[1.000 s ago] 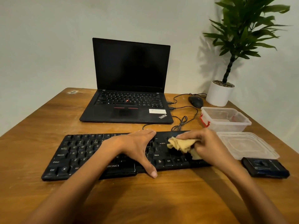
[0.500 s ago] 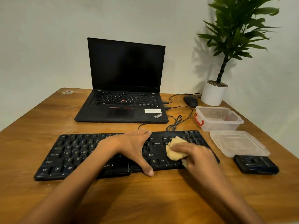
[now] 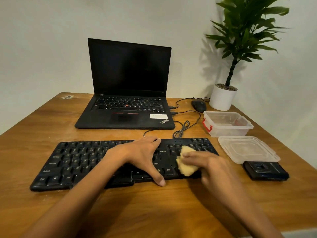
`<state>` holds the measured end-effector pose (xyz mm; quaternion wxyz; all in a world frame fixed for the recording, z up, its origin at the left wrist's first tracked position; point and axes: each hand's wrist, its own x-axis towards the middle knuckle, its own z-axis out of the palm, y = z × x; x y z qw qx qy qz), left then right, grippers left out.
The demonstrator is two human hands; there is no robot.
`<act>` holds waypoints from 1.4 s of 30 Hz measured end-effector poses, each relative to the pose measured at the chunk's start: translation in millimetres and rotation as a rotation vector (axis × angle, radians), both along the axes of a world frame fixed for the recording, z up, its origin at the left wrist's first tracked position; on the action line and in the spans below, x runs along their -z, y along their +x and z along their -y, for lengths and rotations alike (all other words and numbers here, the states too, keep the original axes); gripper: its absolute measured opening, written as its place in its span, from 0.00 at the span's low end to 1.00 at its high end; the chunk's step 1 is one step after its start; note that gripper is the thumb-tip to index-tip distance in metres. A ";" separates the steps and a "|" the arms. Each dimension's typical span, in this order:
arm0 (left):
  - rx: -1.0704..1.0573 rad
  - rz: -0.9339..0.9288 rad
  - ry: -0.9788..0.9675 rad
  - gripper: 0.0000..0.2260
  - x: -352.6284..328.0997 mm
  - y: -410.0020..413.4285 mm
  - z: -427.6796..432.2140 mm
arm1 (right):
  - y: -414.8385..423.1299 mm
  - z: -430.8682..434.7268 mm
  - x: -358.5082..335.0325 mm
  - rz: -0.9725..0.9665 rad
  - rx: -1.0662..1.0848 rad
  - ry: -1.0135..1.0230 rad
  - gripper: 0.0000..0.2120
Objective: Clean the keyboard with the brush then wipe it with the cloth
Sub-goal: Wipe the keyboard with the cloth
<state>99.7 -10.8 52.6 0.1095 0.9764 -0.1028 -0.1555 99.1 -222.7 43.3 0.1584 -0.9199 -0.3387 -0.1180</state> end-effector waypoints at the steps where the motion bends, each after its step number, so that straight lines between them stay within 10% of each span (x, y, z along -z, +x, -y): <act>1: 0.000 0.004 -0.002 0.54 0.9 -0.5 -0.7 | -4.5 -7.6 3.7 -0.002 -0.077 -0.029 0.26; 42: 0.038 -0.033 0.006 0.53 -2.2 20.5 27.9 | 45.0 35.0 17.4 -0.075 -0.012 0.063 0.25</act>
